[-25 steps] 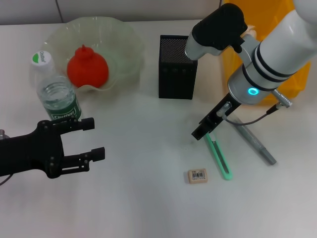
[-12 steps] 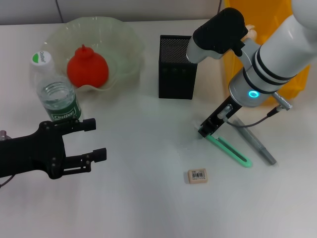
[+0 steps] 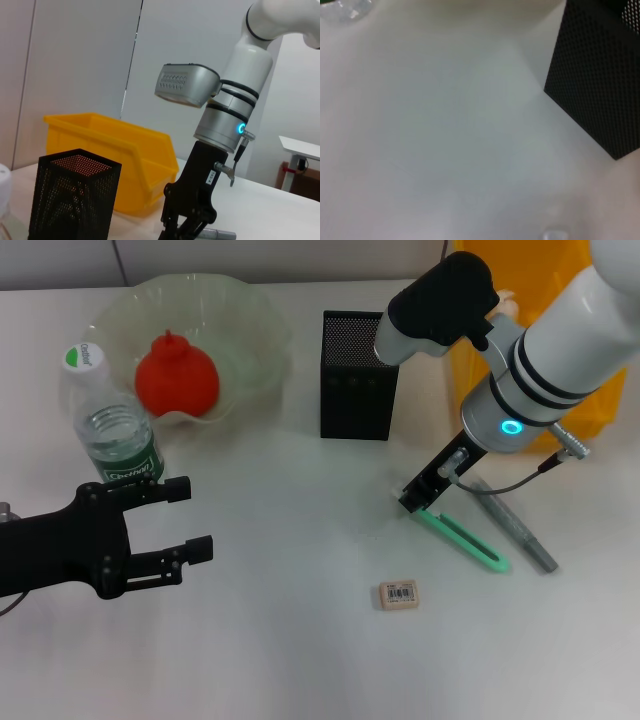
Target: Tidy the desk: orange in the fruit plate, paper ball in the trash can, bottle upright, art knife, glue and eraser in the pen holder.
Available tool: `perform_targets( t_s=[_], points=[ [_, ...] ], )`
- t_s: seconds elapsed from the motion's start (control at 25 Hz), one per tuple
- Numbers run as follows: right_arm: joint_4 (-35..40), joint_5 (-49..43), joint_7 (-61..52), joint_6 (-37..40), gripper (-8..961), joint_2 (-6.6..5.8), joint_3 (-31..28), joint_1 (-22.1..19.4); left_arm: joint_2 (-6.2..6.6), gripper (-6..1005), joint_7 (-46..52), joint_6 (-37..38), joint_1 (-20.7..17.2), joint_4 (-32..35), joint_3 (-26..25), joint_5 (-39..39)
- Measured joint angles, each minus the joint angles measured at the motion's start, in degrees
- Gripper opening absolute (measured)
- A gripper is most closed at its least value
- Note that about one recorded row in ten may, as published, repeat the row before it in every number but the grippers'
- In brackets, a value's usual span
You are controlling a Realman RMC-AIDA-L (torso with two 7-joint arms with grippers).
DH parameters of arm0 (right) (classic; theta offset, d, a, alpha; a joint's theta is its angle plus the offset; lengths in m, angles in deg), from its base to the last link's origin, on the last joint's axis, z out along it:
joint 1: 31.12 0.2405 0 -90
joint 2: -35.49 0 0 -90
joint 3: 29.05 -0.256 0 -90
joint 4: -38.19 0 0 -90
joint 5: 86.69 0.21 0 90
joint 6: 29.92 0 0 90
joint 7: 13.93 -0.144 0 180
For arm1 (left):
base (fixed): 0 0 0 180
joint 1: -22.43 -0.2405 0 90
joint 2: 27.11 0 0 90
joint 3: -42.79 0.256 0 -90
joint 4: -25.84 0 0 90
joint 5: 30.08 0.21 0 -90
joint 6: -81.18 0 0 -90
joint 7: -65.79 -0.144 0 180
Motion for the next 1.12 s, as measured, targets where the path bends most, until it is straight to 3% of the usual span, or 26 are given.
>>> perform_targets(
  t_s=[0.28, 0.48, 0.6, 0.72, 0.76, 0.8, 0.92, 1.12],
  points=[
    [8.5, 1.6, 1.3, 3.7, 165, -0.36, -3.5, -2.6, 0.21, 797, -0.2, 0.0, -0.5, 0.0, 0.0, -0.2],
    [21.4, 12.8, 7.5, 8.6, 167, -0.45, -19.2, -7.4, 0.26, 797, -0.3, 0.1, -0.7, 0.0, 0.0, -0.2],
    [22.0, 27.2, 16.2, 7.4, 168, -0.52, -31.8, -9.8, 0.09, 797, -0.3, 0.1, -0.7, 0.0, 0.0, -0.1],
    [12.3, 47.1, 32.7, 5.9, 169, -0.76, -41.3, -10.8, 0.03, 797, -0.3, 0.0, -0.7, 0.0, 0.0, -0.1],
    [2.8, 55.4, 43.7, 5.0, 169, -0.89, -44.3, -10.8, 0.02, 797, -0.3, 0.0, -0.7, 0.0, 0.0, -0.1],
    [2.8, 55.4, 43.7, 5.0, 170, -0.89, -44.3, -10.8, 0.01, 797, -0.3, 0.0, -0.7, 0.0, 0.0, -0.1],
    [-11.1, 62.9, 60.3, 2.8, 171, -0.87, -45.7, -10.2, 0.03, 797, 0.0, 0.0, -0.7, 0.0, 0.0, -0.3],
    [-27.6, 70.6, 81.4, -1.5, 173, -0.37, -44.9, -7.8, 0.04, 797, 0.1, 0.0, -0.5, 0.0, -0.1, -0.4]
  ],
)
